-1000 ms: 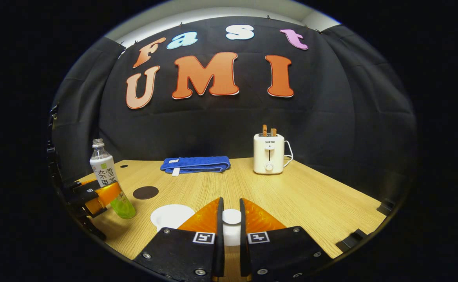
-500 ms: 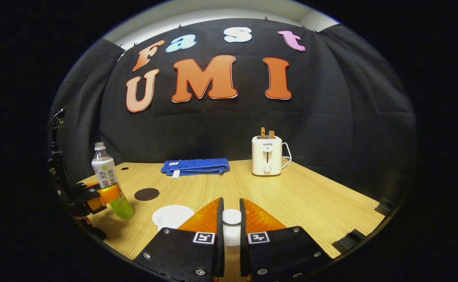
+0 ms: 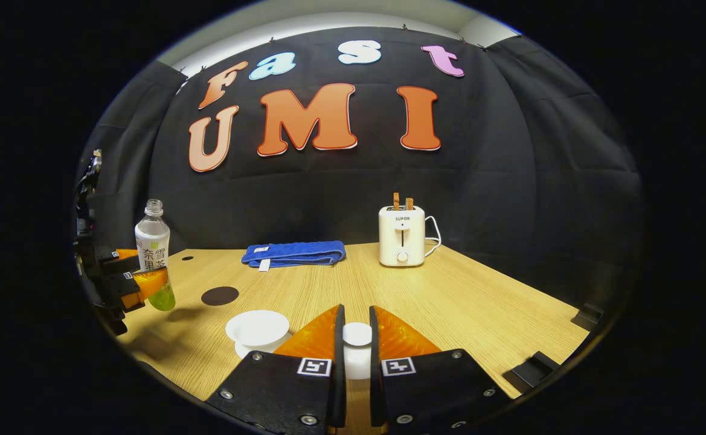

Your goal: Open the teacup lid with one hand, grasp the water bottle and pour water into the teacup with the other hand; after pouring, place the water bottle on the coaster and then close the teacup lid.

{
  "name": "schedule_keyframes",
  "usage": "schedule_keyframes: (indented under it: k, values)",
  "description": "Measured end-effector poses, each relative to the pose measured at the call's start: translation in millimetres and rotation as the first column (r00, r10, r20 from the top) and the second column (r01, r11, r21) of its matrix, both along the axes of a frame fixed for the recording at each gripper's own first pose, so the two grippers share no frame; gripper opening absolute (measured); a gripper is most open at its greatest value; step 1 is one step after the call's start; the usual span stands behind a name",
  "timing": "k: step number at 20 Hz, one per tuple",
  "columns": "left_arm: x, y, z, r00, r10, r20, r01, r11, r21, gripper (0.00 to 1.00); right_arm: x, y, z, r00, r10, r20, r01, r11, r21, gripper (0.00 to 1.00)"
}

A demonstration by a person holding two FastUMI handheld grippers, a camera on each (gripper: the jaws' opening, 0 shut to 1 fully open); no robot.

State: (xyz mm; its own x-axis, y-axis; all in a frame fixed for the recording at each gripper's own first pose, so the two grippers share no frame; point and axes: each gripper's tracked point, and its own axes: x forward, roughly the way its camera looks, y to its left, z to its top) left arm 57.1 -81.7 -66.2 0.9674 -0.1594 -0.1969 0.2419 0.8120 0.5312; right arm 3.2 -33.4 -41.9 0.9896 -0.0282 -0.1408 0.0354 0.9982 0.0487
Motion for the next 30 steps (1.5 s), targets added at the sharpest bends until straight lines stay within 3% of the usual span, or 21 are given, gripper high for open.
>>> schedule_keyframes:
  k: [5,11,16,20,30]
  values:
    - [-3.3,-21.7,-5.5,0.995,-0.094,-0.03,0.099,0.971,0.218,0.55,-6.5,-8.2,-3.1,1.0,-0.012,-0.01,0.012,1.0,0.004,0.16]
    - [-2.8,-48.9,-26.1,0.976,-0.184,-0.113,0.215,0.879,0.426,0.55,-11.1,-19.1,-5.4,1.0,-0.027,-0.016,0.027,0.999,0.018,0.16]
    - [1.7,-67.4,-39.6,0.957,-0.239,-0.166,0.29,0.746,0.6,0.55,-15.5,-27.1,-8.2,0.999,-0.036,-0.018,0.037,0.999,0.023,0.16]
    - [10.1,-68.4,-43.4,0.954,-0.244,-0.173,0.293,0.644,0.707,0.55,-17.2,-33.9,-11.5,0.999,-0.044,-0.024,0.045,0.998,0.032,0.16]
    - [10.2,-68.0,-29.5,0.931,-0.31,-0.194,0.297,0.331,0.896,0.54,-16.5,-38.5,-19.9,0.998,-0.041,-0.036,0.043,0.998,0.05,0.16]
